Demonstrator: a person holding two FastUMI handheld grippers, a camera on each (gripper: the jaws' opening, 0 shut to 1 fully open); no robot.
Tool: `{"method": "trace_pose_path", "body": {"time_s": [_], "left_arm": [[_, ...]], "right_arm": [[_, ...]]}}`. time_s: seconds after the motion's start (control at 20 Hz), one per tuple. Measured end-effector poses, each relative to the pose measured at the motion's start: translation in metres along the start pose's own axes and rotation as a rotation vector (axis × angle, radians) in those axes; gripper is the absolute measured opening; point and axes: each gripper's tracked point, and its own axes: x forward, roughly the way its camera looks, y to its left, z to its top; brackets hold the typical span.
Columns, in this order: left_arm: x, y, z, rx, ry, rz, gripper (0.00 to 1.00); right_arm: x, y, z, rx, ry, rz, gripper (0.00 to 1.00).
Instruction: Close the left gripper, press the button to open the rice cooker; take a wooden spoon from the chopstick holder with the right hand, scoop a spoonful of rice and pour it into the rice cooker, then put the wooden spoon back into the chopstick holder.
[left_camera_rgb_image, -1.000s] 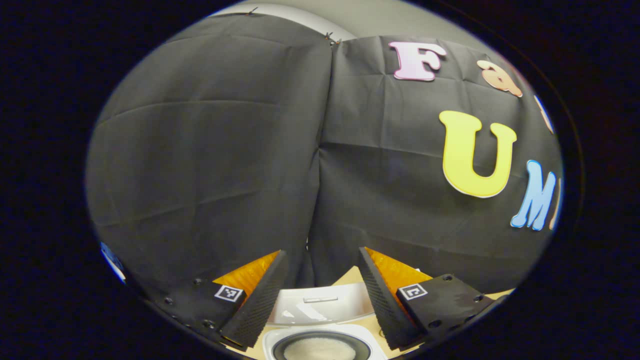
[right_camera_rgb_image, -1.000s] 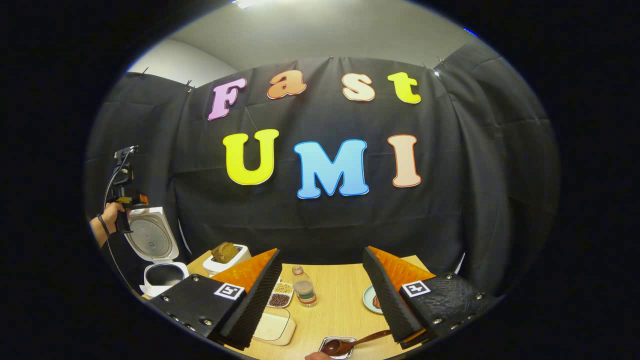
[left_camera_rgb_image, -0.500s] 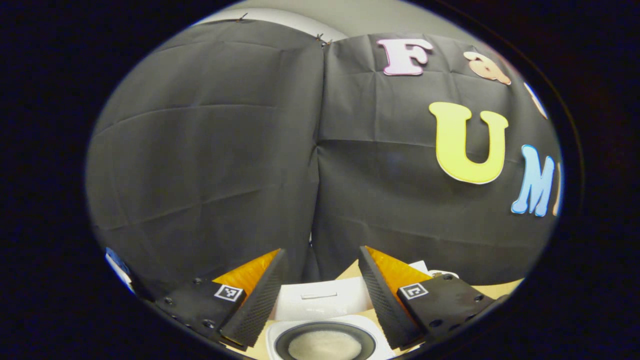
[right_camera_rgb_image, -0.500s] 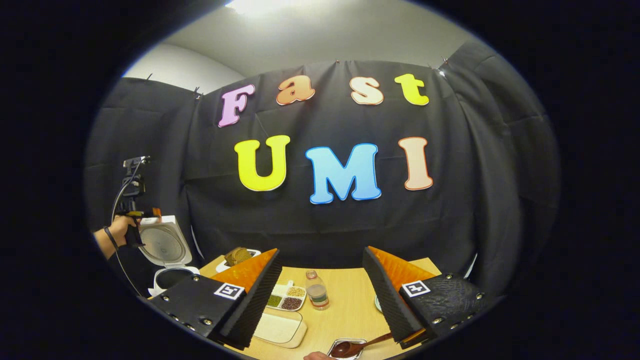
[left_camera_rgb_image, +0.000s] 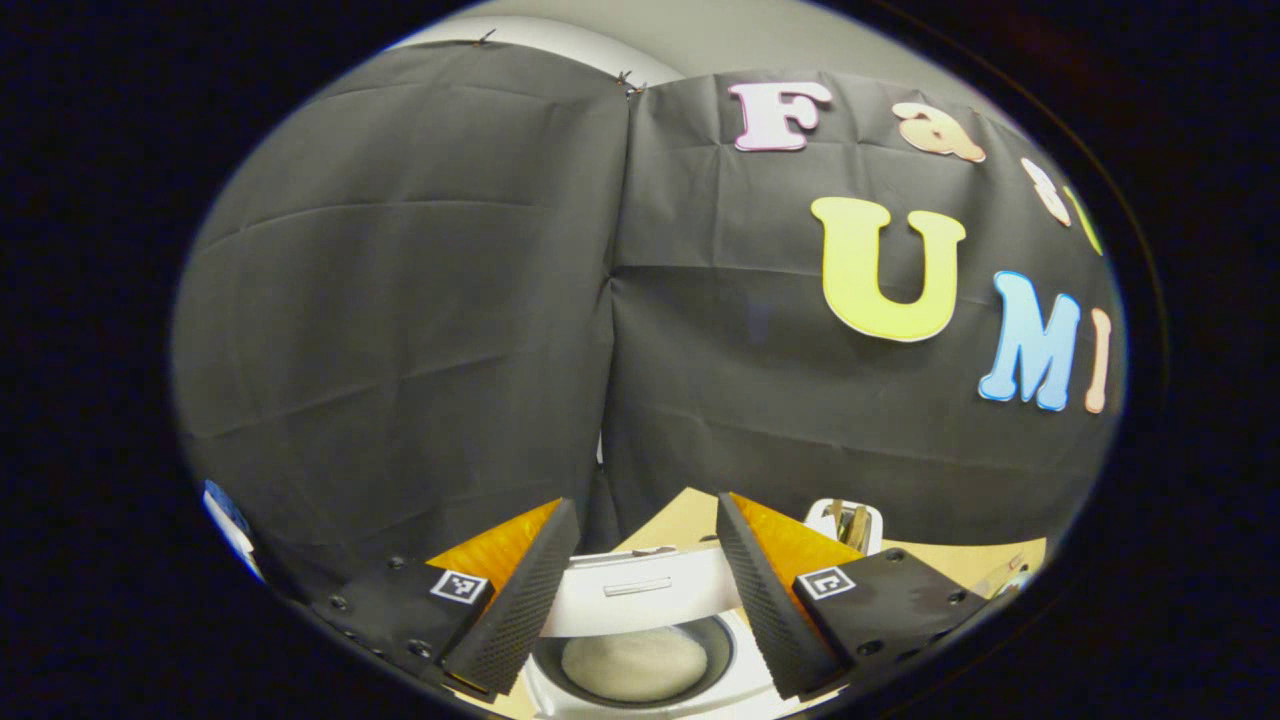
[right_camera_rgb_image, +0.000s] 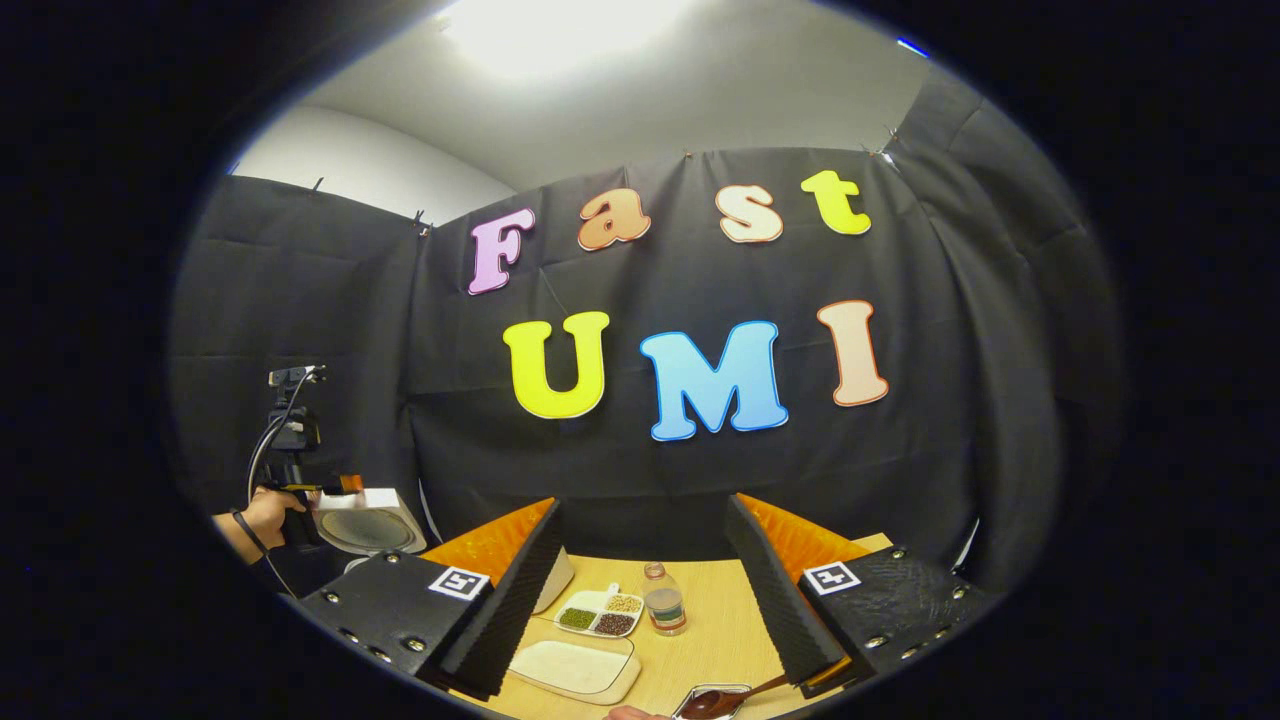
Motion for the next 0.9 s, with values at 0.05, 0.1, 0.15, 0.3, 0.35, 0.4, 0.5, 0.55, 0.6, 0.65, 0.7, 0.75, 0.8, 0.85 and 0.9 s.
{"method": "trace_pose_path", "body": {"time_s": [0.05, 0.1, 0.15, 0.3, 0.35, 0.4, 0.5, 0.55, 0.6, 0.65, 0.7, 0.75, 0.8, 0.85, 0.9], "left_arm": [[-0.006, -0.003, -0.006, -0.002, 0.004, -0.003, 0.97], [-0.010, -0.005, -0.014, -0.004, 0.007, -0.006, 0.96], [-0.010, -0.007, -0.018, -0.001, 0.011, -0.009, 0.99], [-0.019, -0.015, -0.040, -0.006, 0.038, -0.022, 0.99], [-0.023, -0.015, -0.045, -0.009, 0.047, -0.025, 0.99], [-0.025, -0.017, -0.051, -0.009, 0.049, -0.026, 0.96], [-0.028, -0.022, -0.055, -0.004, 0.044, -0.032, 0.97], [-0.028, -0.023, -0.060, -0.001, 0.046, -0.035, 0.98], [-0.030, -0.023, -0.064, -0.005, 0.051, -0.037, 0.99], [-0.031, -0.023, -0.070, -0.006, 0.058, -0.042, 0.98], [-0.033, -0.025, -0.074, -0.009, 0.067, -0.048, 0.98], [-0.033, -0.026, -0.080, -0.010, 0.076, -0.053, 0.98], [-0.034, -0.027, -0.086, -0.010, 0.086, -0.059, 0.98], [-0.034, -0.029, -0.094, -0.008, 0.101, -0.064, 0.96], [-0.034, -0.029, -0.100, -0.006, 0.115, -0.066, 0.98]], "right_arm": [[-0.001, 0.000, -0.001, 0.004, 0.007, 0.002, 0.98], [-0.001, 0.001, -0.003, 0.007, 0.015, 0.004, 0.99], [-0.002, 0.001, -0.006, 0.011, 0.028, 0.004, 0.99], [-0.006, -0.001, -0.013, 0.026, 0.052, 0.003, 0.98], [-0.007, -0.002, -0.015, 0.029, 0.058, 0.002, 0.99], [-0.009, -0.001, -0.017, 0.030, 0.062, 0.002, 0.99], [-0.011, -0.003, -0.021, 0.021, 0.073, -0.002, 0.99], [-0.012, -0.005, -0.023, 0.011, 0.078, -0.008, 0.98], [-0.014, -0.006, -0.024, 0.003, 0.083, -0.012, 0.99], [-0.015, -0.006, -0.025, 0.003, 0.085, -0.014, 0.99], [-0.017, -0.005, -0.025, 0.007, 0.085, -0.016, 0.99], [-0.017, -0.004, -0.024, 0.012, 0.082, -0.016, 0.99], [-0.018, -0.004, -0.025, 0.015, 0.084, -0.017, 0.99], [-0.018, -0.005, -0.026, 0.015, 0.088, -0.021, 0.99], [-0.018, -0.007, -0.028, 0.013, 0.094, -0.027, 0.99]]}}
